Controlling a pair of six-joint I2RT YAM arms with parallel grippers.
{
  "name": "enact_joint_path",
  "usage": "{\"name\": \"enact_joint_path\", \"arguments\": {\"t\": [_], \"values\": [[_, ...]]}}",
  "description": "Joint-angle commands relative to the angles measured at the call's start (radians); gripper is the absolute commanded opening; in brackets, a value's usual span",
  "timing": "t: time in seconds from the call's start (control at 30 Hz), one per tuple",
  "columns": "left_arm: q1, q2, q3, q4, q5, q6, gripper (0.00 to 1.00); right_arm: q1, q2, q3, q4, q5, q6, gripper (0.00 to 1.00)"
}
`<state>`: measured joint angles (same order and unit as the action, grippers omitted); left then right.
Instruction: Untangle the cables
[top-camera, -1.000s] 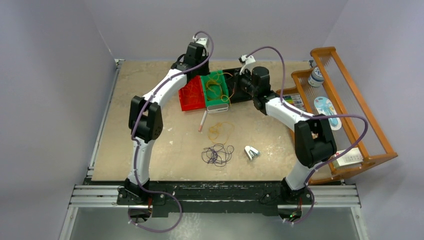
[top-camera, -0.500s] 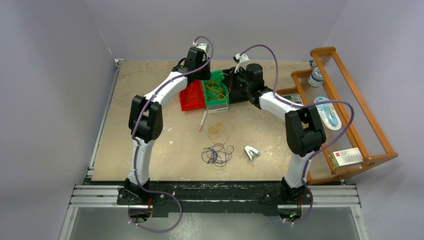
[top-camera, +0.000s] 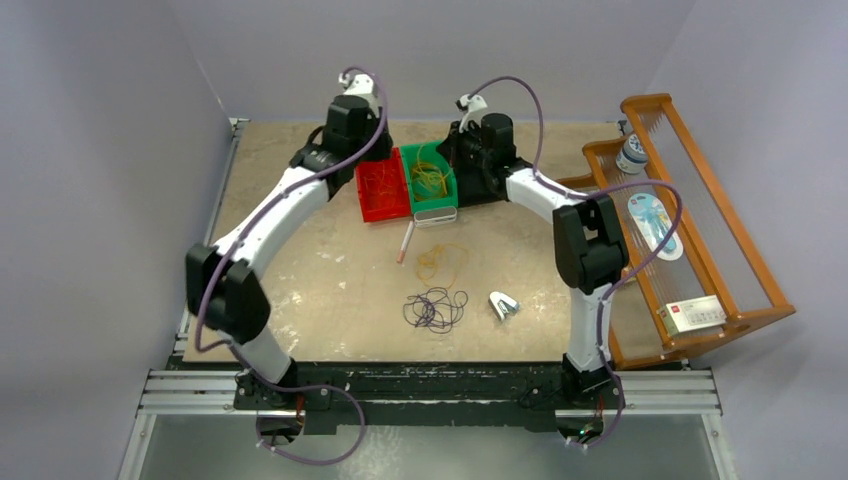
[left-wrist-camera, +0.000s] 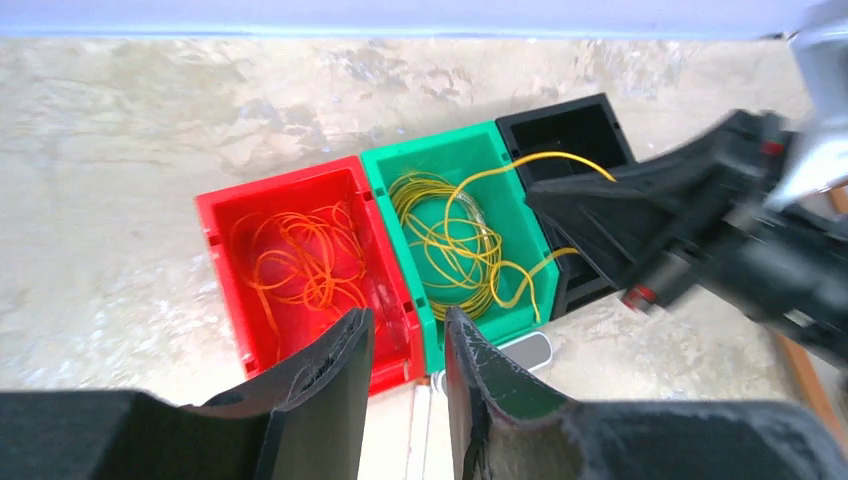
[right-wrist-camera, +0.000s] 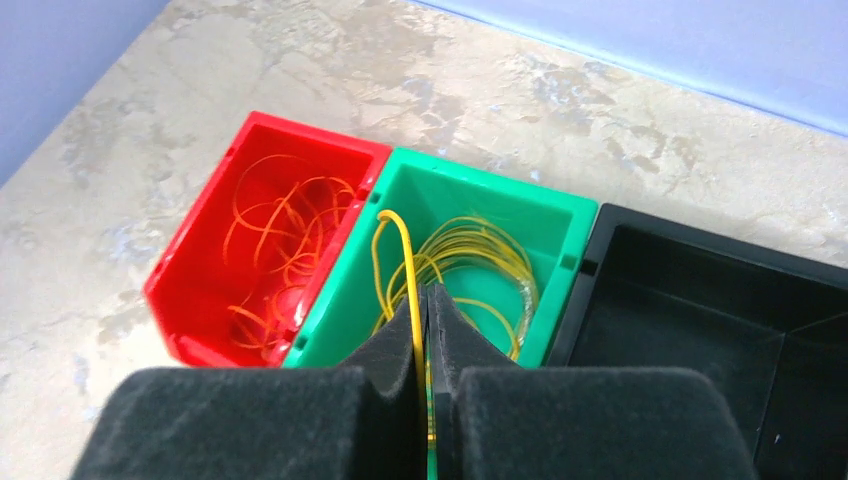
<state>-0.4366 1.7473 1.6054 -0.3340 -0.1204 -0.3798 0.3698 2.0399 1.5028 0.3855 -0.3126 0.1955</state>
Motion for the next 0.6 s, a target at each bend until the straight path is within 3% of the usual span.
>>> {"name": "enact_joint_path", "arguments": {"t": [0.0, 0.2, 0.57], "values": [[0.007, -0.157, -0.101, 0.038, -0.083, 0.032, 0.31, -0.003, 0.050, 0.100, -0.004, 0.064, -0.054, 0.00], [0.007, -0.232, -0.152, 0.029, -0.150, 0.076, 0.31, 0.011, 0.133, 0.193, -0.010, 0.096, -0.100, 0.00], [0.008, -0.246, -0.187, 0.037, -0.147, 0.087, 0.30, 0.065, 0.209, 0.265, -0.055, 0.144, -0.152, 0.02]]}}
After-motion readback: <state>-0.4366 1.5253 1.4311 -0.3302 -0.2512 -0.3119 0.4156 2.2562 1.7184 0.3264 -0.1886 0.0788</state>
